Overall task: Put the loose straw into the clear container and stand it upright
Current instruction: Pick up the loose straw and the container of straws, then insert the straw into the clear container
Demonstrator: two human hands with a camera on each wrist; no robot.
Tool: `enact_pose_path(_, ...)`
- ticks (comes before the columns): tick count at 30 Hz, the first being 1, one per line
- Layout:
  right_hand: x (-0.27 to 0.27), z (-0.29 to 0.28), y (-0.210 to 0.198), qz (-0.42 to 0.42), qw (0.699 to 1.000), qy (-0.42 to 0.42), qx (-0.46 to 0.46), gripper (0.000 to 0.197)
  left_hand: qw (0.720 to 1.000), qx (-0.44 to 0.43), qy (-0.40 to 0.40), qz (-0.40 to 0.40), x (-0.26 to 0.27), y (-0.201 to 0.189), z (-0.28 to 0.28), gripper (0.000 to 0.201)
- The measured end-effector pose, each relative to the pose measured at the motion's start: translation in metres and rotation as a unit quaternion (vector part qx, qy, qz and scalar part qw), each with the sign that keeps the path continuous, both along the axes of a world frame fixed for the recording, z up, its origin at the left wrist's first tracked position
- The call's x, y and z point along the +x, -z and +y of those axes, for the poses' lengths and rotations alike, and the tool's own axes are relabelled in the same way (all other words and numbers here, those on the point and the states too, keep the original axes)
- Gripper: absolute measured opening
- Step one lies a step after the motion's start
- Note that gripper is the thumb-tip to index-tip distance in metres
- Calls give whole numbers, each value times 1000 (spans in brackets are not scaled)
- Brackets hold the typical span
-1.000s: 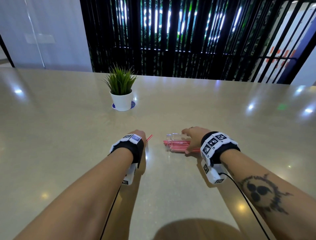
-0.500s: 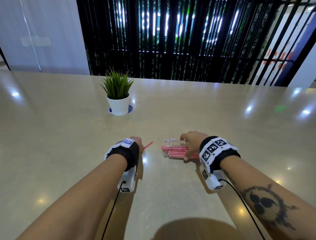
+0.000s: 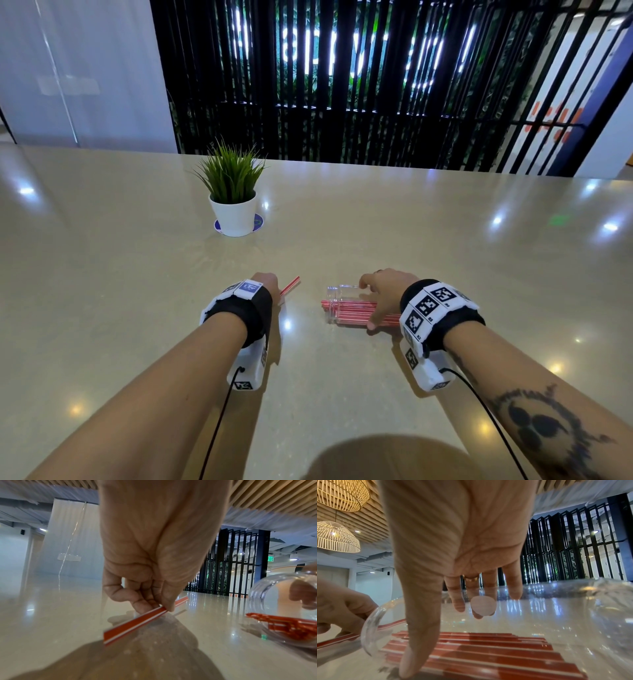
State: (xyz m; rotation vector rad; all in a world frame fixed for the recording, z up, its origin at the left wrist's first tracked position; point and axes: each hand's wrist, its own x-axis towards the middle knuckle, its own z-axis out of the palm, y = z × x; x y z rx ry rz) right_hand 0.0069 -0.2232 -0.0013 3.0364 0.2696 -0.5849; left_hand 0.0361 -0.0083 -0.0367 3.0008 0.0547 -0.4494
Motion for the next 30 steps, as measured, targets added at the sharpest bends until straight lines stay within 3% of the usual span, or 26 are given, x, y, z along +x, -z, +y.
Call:
enact_pose_path(3, 1, 0, 1, 0, 1000, 2, 2, 88, 1000, -7, -11, -10, 2, 1, -2, 11)
enact_pose_path(10, 0, 0, 1, 15, 1000, 6, 12, 84, 991, -109, -33, -73, 8, -3, -6, 30)
enact_pose_path(17, -2, 2, 2, -47, 998, -5, 40, 82, 951, -253, -69, -162, 9, -10, 4, 21)
enact_pose_path(19, -1, -1, -9, -80, 988, 17, 133, 77, 908, -360, -93, -196, 10, -16, 8, 10)
enact_pose_path(21, 1, -2, -23, -116, 966, 27, 231, 64, 857, -442, -109, -242, 13, -23, 8, 24)
enact_pose_path(26, 4, 6, -30, -166, 924, 45, 341, 59, 682, -627, -118, -356, 7, -55, -1, 9)
enact_pose_path(28, 3, 9, -24, -178, 911, 61, 367, 59, 639, -653, -110, -391, 6, -68, -4, 9)
enact_pose_path(30, 1, 12, -19, -190, 897, 76, 391, 58, 616, -669, -94, -405, 3, -81, -8, 9)
